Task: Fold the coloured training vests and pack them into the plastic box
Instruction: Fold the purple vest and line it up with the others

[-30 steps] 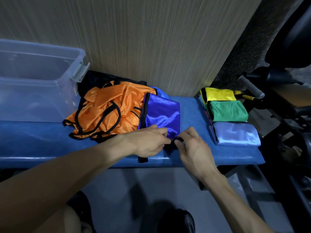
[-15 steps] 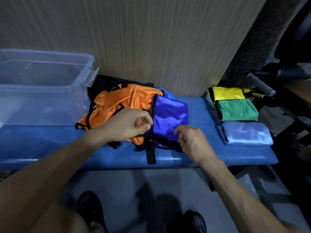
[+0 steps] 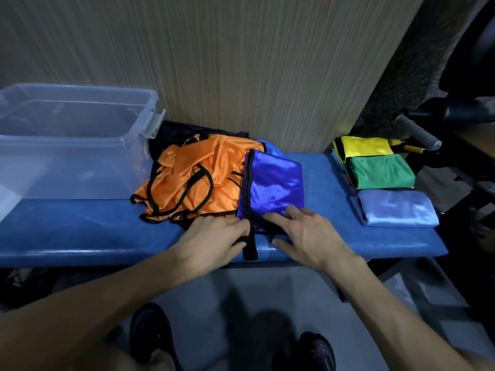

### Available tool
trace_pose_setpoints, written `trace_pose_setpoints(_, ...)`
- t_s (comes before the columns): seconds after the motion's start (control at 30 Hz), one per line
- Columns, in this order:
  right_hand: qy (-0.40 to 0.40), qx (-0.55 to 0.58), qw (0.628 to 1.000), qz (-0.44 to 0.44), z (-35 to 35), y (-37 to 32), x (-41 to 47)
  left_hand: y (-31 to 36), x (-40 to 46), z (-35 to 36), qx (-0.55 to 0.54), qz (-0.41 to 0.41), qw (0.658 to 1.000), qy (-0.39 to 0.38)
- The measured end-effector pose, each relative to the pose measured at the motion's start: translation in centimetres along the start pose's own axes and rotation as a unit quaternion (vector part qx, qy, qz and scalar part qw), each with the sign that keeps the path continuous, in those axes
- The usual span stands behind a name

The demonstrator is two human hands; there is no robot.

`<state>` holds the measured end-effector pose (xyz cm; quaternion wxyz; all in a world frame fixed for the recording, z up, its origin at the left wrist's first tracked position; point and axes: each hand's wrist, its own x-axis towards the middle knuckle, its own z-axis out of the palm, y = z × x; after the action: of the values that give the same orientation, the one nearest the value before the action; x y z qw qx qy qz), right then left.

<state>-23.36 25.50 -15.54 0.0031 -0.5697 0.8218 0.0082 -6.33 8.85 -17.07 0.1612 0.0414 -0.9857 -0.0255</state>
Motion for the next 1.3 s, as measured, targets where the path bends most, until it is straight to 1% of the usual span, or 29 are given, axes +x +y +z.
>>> trace_pose_setpoints(0.13, -0.026, -0.029, 0.999, -0.005, -0.6, -0.2, 0.0, 0.7, -0.3, 1.6, 0.075, 0.053, 0.996, 0.017)
trace_pose_setpoints(0.2, -0.035, -0.043, 0.998, -0.007, -0.6, -0.5, 0.1, 1.0, -0.5, 2.0, 0.109, 0.073, 0.991, 0.008)
trace_pose_setpoints(0.33, -0.033, -0.047, 0.998, -0.003, -0.4, -0.7, 0.3, 1.7, -0.6, 2.7, 0.158, 0.085, 0.984, -0.013)
trace_pose_setpoints(0.43, -0.029, -0.052, 0.998, -0.006, -0.1, -0.9, 0.4, 1.8, -0.3, 3.0, 0.157, 0.092, 0.983, -0.006)
trace_pose_setpoints(0.5, -0.028, -0.060, 0.998, -0.008, 0.1, -0.9, 0.7, 1.8, -0.1, 2.9, 0.152, 0.108, 0.982, 0.020)
trace_pose_setpoints(0.57, -0.031, -0.071, 0.997, -0.012, 0.1, -1.1, 0.9, 1.4, 0.2, 2.4, 0.151, 0.155, 0.975, 0.043)
trace_pose_setpoints(0.63, -0.039, -0.082, 0.996, -0.010, 0.1, -1.4, 0.9, 0.5, 1.0, 1.5, 0.153, 0.202, 0.966, 0.042)
trace_pose_setpoints(0.67, -0.043, -0.084, 0.996, -0.007, 0.0, -1.6, 0.9, 0.0, 1.4, 1.1, 0.138, 0.206, 0.968, 0.035)
trace_pose_setpoints(0.7, -0.041, -0.086, 0.995, -0.006, 0.0, -1.7, 0.8, -0.5, 1.9, 0.7, 0.104, 0.192, 0.976, 0.020)
trace_pose_setpoints(0.77, -0.039, -0.089, 0.995, -0.013, 0.1, -2.0, 0.3, -1.3, 2.4, -0.1, 0.001, 0.112, 0.993, -0.044)
trace_pose_setpoints(0.83, -0.027, -0.085, 0.996, -0.026, 0.4, -2.1, -0.2, -1.7, 2.8, -0.6, -0.071, 0.034, 0.989, -0.121)
trace_pose_setpoints(0.87, -0.019, -0.083, 0.996, -0.035, 0.5, -2.2, -0.5, -1.9, 3.1, -0.7, -0.100, 0.007, 0.985, -0.142)
trace_pose_setpoints(0.9, -0.004, -0.083, 0.995, -0.046, 0.6, -2.2, -0.8, -2.1, 3.5, -0.9, -0.125, -0.013, 0.982, -0.143)
trace_pose_setpoints(0.93, 0.030, -0.080, 0.995, -0.057, 1.0, -2.1, -1.1, -2.2, 3.8, -0.9, -0.142, -0.029, 0.981, -0.129)
trace_pose_setpoints(1.0, 0.088, -0.062, 0.991, -0.075, 2.1, -1.7, -1.3, -2.5, 4.3, -0.5, -0.157, -0.051, 0.982, -0.095)
trace_pose_setpoints(1.03, 0.102, -0.051, 0.990, -0.082, 2.5, -1.4, -1.4, -2.6, 4.4, -0.2, -0.163, -0.059, 0.981, -0.088)
trace_pose_setpoints(1.13, 0.121, -0.028, 0.988, -0.089, 2.9, -0.6, -1.7, -2.4, 4.1, 0.7, -0.191, -0.071, 0.977, -0.064)
trace_pose_setpoints(1.2, 0.134, -0.011, 0.986, -0.096, 3.1, 0.0, -1.7, -2.3, 3.8, 1.0, -0.210, -0.077, 0.974, -0.026)
trace_pose_setpoints(1.3, 0.132, 0.036, 0.985, -0.104, 3.7, 0.7, -2.0, -2.7, 3.5, 1.7, -0.228, -0.087, 0.969, 0.020)
